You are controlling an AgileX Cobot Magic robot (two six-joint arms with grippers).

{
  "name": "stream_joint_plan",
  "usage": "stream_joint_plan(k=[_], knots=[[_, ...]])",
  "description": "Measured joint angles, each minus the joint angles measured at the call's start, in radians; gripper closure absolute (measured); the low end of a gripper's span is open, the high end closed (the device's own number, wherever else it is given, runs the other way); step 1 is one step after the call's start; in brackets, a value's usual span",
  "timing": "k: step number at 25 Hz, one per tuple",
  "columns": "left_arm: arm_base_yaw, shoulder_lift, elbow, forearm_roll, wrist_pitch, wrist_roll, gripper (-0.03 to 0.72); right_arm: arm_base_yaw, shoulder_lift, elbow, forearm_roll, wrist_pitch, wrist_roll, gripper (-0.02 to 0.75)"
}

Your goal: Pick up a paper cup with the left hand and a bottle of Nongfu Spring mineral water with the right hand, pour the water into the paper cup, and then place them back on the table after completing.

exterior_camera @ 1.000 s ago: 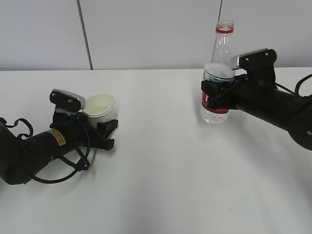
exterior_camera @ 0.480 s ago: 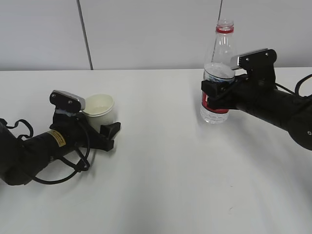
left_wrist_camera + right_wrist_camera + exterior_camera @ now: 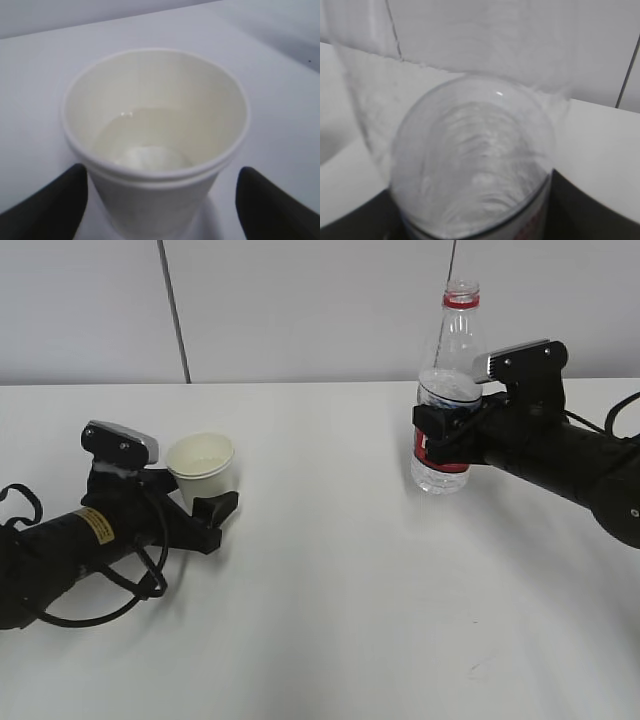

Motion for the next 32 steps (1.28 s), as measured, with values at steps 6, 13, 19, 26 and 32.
stream_joint_plan(k=[6,13,19,26,32], knots=[[0.0,-0.073,0.109,-0.033,-0.031,0.0,0.134,0.0,0.003,0.0,0.0,0.002,0.017,0.363],[0.0,-0.184,0.241,-0.074,-0.063,0.0,0.134,0.0,0.038,0.0,0.0,0.002,0.027,0.363],[0.001,-0.232,0.267,-0.08,-0.064,0.0,0.134,0.0,0.117,0.0,0.002,-0.069,0.029,0.363],[0.001,-0.234,0.267,-0.08,-0.064,0.0,0.134,0.0,0.149,0.0,0.004,-0.147,0.031,0.363],[0.001,-0.234,0.267,-0.08,-0.064,0.0,0.134,0.0,0.151,0.0,0.005,-0.148,0.031,0.363]])
